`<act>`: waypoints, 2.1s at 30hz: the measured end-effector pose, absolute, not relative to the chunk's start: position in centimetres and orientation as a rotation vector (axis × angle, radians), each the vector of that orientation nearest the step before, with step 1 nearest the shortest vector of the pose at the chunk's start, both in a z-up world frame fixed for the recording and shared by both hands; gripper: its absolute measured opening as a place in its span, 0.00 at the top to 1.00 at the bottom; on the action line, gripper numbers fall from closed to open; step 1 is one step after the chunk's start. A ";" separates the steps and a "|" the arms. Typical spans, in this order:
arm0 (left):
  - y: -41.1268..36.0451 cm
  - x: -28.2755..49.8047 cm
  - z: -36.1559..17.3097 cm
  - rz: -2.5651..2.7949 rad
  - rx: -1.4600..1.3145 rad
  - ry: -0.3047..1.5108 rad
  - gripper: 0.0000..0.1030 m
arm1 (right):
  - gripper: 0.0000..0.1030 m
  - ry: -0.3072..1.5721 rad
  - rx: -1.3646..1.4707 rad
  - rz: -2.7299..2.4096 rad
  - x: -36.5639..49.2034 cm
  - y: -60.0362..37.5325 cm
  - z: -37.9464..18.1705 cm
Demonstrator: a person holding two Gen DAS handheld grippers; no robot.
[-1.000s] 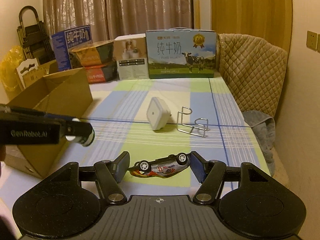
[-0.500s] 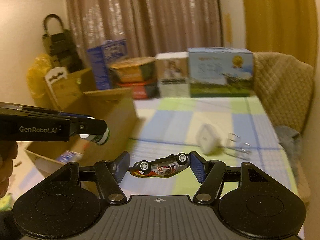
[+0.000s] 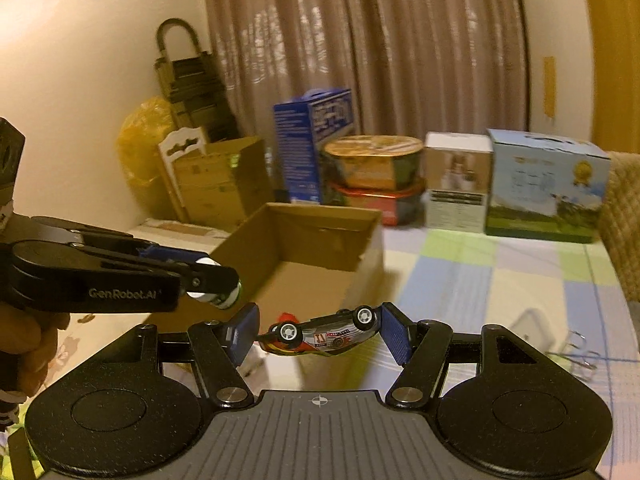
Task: Organize rigid objects
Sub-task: 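Carry the bottle with the left gripper and the car with the right toward the box, then open the right gripper to drop the car while the left releases the bottle into the box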
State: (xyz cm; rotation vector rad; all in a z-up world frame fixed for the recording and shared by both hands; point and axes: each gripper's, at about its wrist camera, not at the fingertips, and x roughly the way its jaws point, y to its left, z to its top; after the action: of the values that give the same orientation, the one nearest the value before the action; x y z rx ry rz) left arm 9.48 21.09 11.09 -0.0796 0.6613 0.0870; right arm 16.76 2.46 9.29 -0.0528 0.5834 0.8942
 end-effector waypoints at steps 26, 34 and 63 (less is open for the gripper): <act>32.1 16.0 4.3 0.145 -0.143 0.778 0.75 | 0.40 0.670 -0.235 0.942 22.7 13.8 3.2; 32.8 18.5 3.0 0.166 -0.126 0.797 0.54 | 0.40 0.684 -0.234 0.942 24.7 14.5 1.5; 32.9 16.6 5.2 0.185 -0.150 0.738 0.51 | 0.39 0.661 -0.195 0.980 24.6 14.5 2.0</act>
State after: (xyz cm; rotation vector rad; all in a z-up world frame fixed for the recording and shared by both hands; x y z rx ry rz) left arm 16.62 32.85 5.15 -0.1503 0.7381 0.1852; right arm 24.64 14.53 2.02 -0.1950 0.6606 0.9803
